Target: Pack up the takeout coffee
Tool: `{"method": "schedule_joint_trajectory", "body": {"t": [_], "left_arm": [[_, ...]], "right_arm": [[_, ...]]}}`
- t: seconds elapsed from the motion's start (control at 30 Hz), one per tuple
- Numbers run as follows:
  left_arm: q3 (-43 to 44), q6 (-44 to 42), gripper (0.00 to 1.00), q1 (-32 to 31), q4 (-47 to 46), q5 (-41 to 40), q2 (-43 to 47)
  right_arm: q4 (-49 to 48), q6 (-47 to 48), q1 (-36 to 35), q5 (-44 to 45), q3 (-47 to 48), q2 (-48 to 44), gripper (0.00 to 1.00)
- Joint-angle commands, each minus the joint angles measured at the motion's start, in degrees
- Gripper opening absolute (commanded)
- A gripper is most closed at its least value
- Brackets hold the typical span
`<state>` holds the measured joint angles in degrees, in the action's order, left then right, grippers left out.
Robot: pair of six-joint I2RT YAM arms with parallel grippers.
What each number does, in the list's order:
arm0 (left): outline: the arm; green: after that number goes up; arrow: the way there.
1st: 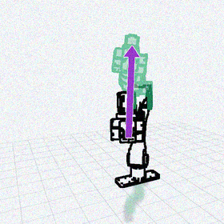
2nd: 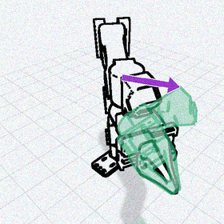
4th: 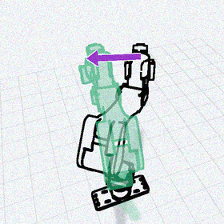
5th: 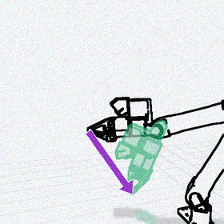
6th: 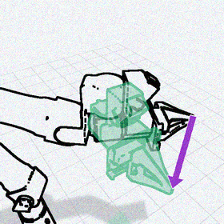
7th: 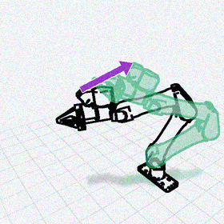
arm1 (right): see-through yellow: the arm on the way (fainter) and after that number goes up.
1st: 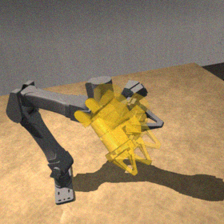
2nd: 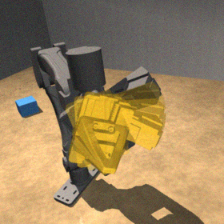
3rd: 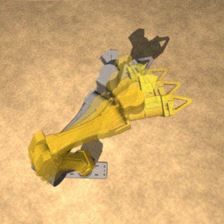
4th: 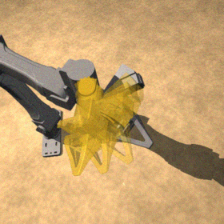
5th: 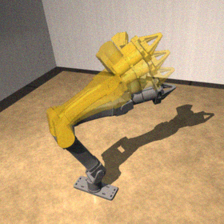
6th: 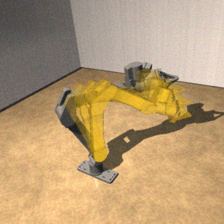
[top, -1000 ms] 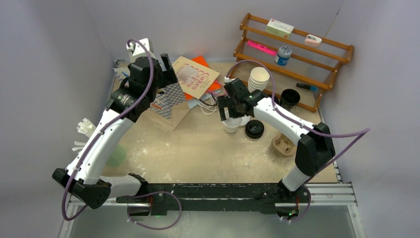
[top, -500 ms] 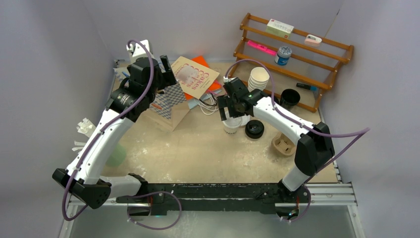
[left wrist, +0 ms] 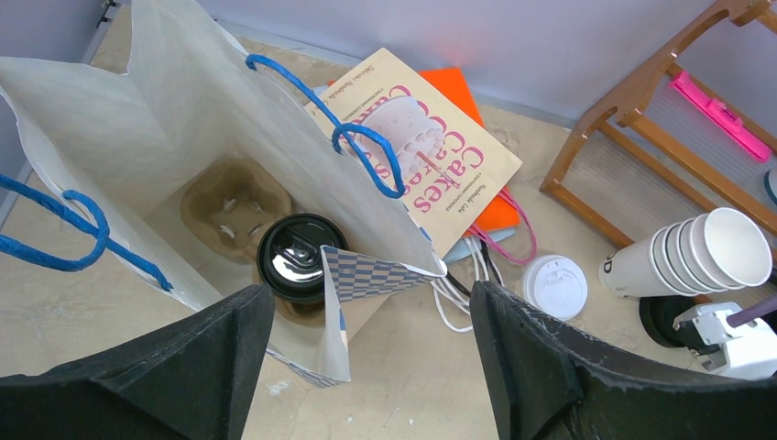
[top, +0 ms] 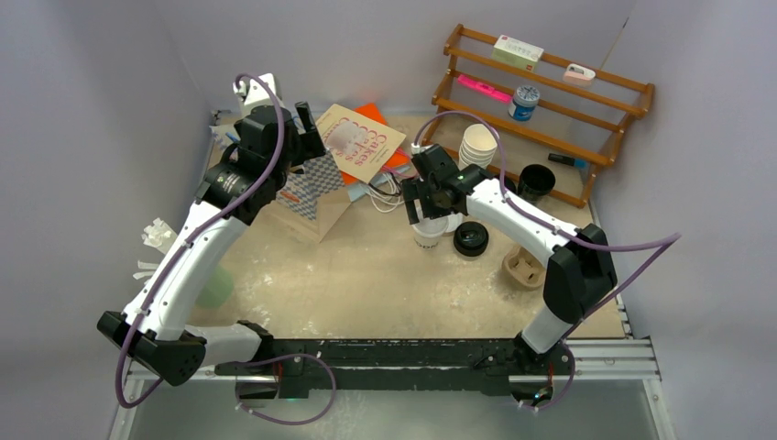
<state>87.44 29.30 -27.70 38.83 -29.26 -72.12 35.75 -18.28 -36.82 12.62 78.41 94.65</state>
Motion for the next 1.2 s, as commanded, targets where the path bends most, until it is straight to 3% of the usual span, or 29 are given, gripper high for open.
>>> {"method": "schedule_joint_trajectory", "body": {"t": [0.0,0.33,0.73,0.93,1.03,1.17], "left_arm": [[1.74,-0.6,0.82,0.54,0.01,-0.96,-0.12],[1.68,-0.3,0.83,0.72,0.37,-0.85,-0.39],[0.98,-0.12,0.83,0.89,1.06,-0.6,-0.22],[2.91,4.65,0.83,1.01,11.92,-5.23,-1.41],[2.72,7.39,0.88,1.84,16.04,-7.66,-0.38],[1.57,9.42,0.91,7.5,18.94,-5.78,1.35]], "right_arm": [[1.93,0.4,-0.18,0.43,0.84,0.45,0.89],[2.32,-1.55,-0.36,-0.4,-0.06,-0.51,0.92],[2.52,-2.05,-0.37,-0.12,0.49,-0.61,0.77],[3.7,-2.5,-0.36,-0.76,4.51,-1.87,0.77],[3.47,-2.78,-0.43,-1.96,6.12,-3.36,0.78],[2.1,-3.21,-0.39,-3.39,7.01,-5.66,0.78]]}}
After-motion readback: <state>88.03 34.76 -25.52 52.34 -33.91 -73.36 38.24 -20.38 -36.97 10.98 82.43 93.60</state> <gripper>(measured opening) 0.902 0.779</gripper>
